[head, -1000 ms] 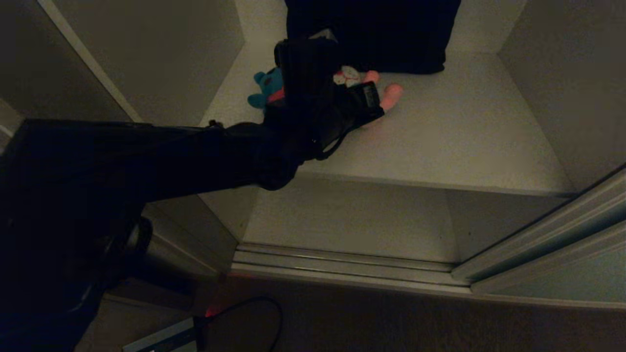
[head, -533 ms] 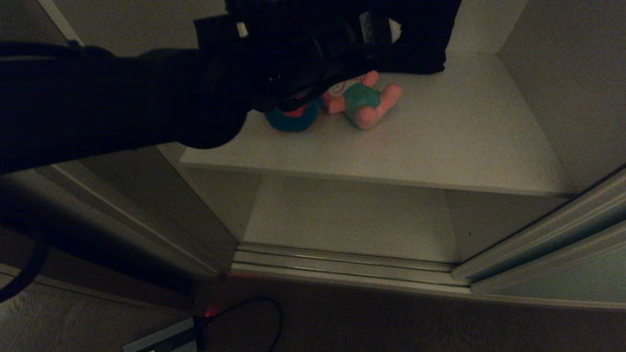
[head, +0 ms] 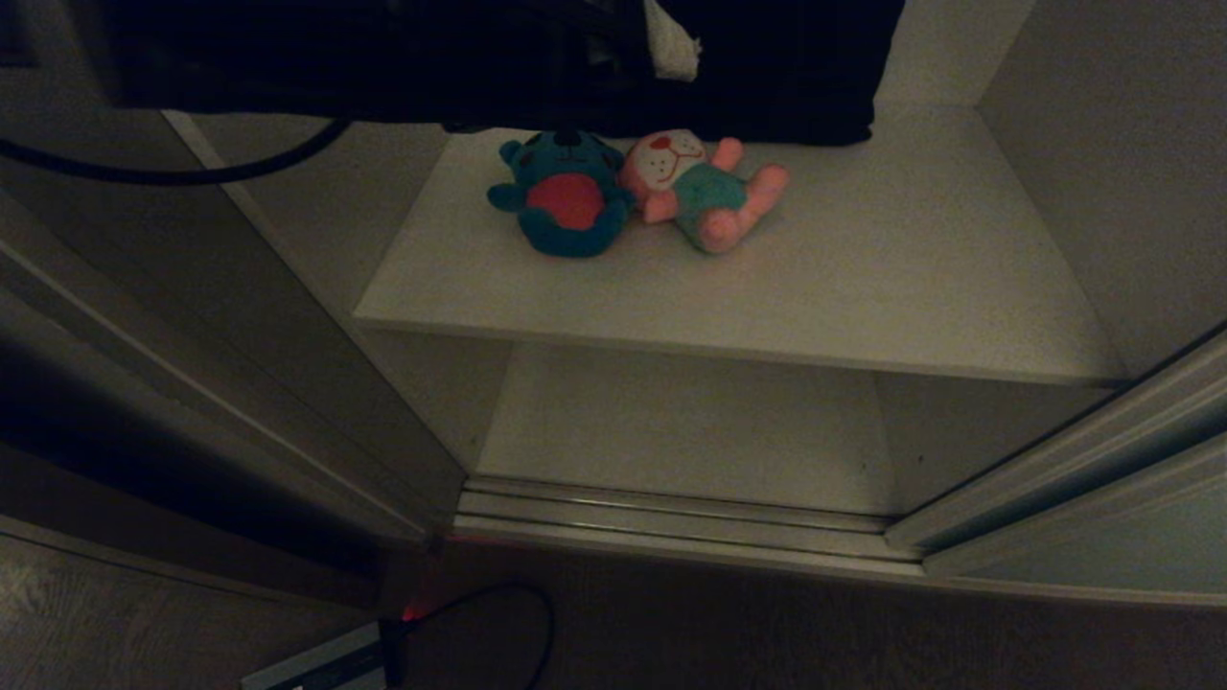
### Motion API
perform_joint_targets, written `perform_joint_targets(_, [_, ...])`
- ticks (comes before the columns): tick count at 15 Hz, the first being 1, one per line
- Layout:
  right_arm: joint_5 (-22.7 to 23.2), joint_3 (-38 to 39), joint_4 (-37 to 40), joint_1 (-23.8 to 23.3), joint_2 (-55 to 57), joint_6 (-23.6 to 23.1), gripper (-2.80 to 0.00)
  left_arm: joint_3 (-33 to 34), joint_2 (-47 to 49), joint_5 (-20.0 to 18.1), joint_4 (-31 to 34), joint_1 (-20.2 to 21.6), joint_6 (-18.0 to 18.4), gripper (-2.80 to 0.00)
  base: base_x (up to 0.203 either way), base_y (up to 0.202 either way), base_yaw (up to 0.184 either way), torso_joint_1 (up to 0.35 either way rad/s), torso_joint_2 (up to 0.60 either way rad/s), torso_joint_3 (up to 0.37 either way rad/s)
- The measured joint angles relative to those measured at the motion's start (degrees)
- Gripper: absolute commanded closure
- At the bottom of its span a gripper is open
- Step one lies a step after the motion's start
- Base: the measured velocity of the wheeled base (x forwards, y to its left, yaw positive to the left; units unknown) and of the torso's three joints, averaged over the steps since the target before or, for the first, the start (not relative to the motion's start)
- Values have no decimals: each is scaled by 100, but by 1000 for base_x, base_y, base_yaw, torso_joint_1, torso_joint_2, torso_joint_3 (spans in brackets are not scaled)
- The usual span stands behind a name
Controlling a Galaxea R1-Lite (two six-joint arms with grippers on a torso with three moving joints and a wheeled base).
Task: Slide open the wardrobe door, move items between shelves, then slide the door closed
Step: Close the door
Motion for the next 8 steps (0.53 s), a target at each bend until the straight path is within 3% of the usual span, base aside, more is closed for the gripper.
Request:
perform_joint_targets(3, [0, 0, 0, 1, 0, 4, 0, 561, -961, -563, 573, -4, 387, 0, 0, 0, 0, 0, 0, 0])
perform_joint_targets(6, [0, 0, 0, 1, 0, 2, 0, 1661, -2090, -729, 1194, 103, 638, 0, 0, 0, 0, 0, 0, 0])
perform_joint_targets(8, [0, 0, -1, 1, 1, 2, 0, 2424, -2720, -776, 1309, 427, 775, 0, 0, 0, 0, 0, 0, 0])
